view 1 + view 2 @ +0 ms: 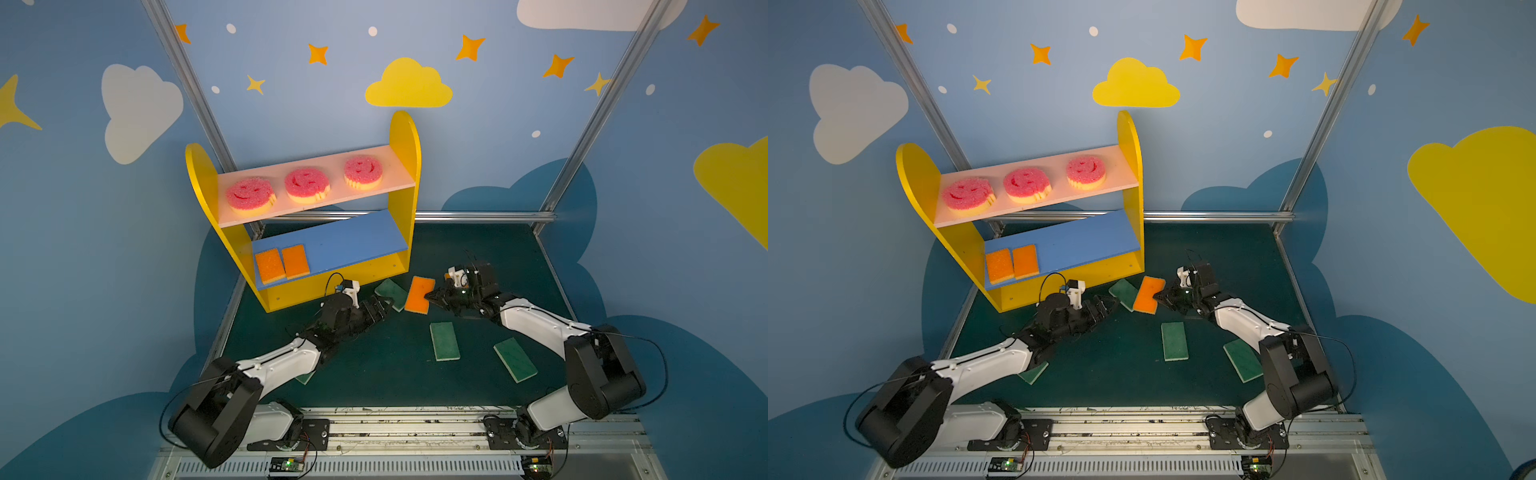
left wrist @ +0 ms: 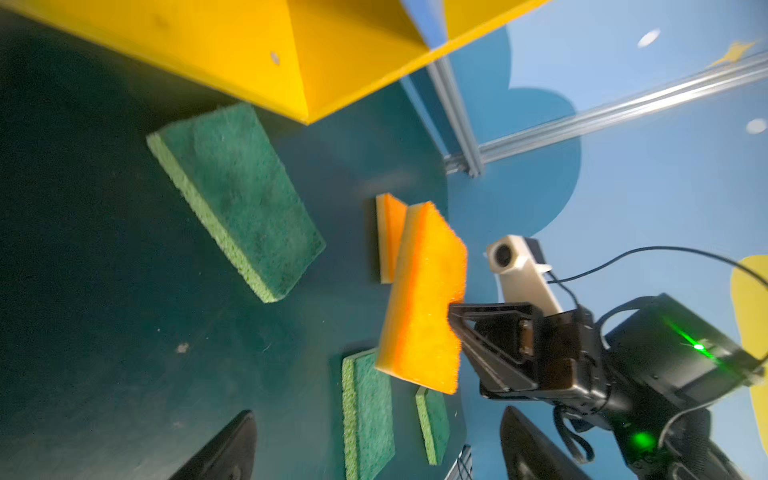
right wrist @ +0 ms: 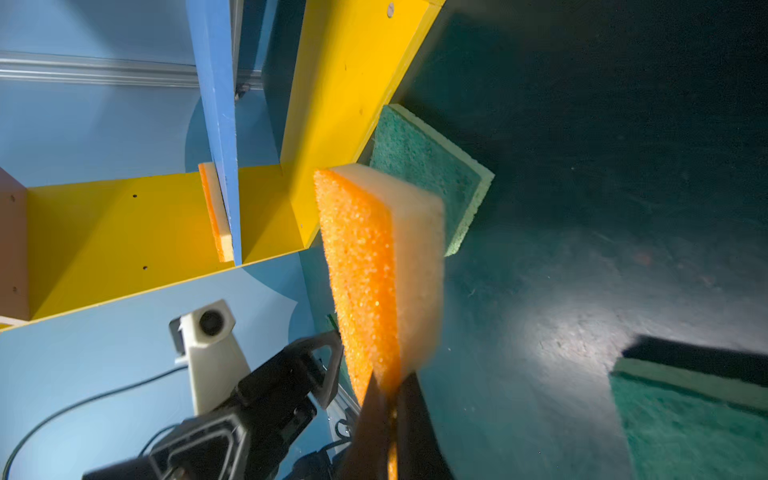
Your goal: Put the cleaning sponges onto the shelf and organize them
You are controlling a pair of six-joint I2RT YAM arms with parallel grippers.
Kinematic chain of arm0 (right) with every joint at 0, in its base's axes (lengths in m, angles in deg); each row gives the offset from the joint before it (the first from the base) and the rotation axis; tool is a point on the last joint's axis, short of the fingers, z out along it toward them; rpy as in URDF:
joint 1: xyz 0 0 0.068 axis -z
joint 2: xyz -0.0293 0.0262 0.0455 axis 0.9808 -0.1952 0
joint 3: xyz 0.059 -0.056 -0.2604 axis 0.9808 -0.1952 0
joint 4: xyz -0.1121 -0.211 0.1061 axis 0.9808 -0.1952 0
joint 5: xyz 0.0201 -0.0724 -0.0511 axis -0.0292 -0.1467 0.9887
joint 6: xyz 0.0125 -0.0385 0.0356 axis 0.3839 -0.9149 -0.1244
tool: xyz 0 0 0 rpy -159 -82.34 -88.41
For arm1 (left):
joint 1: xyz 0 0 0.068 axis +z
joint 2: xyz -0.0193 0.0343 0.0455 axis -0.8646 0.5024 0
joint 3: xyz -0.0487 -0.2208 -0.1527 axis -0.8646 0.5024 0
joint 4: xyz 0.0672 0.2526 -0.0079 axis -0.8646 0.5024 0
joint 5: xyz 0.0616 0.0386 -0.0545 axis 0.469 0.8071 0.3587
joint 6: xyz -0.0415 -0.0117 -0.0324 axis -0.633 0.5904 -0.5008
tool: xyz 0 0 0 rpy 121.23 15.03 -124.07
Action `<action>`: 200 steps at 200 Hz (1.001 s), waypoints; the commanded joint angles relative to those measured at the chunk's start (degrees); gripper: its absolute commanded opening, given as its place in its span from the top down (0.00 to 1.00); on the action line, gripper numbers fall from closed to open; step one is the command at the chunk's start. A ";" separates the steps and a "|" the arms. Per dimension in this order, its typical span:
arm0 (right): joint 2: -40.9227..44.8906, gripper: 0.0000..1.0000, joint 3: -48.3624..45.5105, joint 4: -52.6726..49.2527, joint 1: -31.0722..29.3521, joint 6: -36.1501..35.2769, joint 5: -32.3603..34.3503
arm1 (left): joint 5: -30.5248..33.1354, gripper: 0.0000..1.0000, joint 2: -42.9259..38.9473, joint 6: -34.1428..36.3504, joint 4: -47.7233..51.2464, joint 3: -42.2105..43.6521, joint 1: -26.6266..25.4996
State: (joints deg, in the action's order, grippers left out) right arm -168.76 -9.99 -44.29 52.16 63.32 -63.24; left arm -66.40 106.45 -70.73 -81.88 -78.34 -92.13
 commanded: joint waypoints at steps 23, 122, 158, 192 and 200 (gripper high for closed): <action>-4.74 1.00 5.43 4.53 -4.09 6.75 5.25 | 13.04 0.16 -8.98 -2.63 0.24 4.30 -2.49; -15.15 1.00 17.03 6.18 -10.63 10.60 2.95 | 15.70 0.31 -8.29 -7.68 0.45 4.91 -2.75; -16.10 1.00 18.67 7.05 -11.89 11.17 1.67 | 15.08 0.34 -5.41 -8.90 -2.03 4.82 -2.71; -16.36 1.00 19.48 7.03 -13.07 10.93 0.92 | 15.70 0.41 -4.21 -9.18 -3.89 4.98 -2.69; -16.45 1.00 19.40 7.23 -13.14 10.97 0.56 | 15.86 0.43 -4.31 -8.71 -3.40 4.66 -2.74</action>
State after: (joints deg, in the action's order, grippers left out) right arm -184.23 7.95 -38.11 39.70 74.25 -61.38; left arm -51.47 102.03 -79.86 -83.52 -73.56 -94.74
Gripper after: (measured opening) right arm 0.048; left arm 0.593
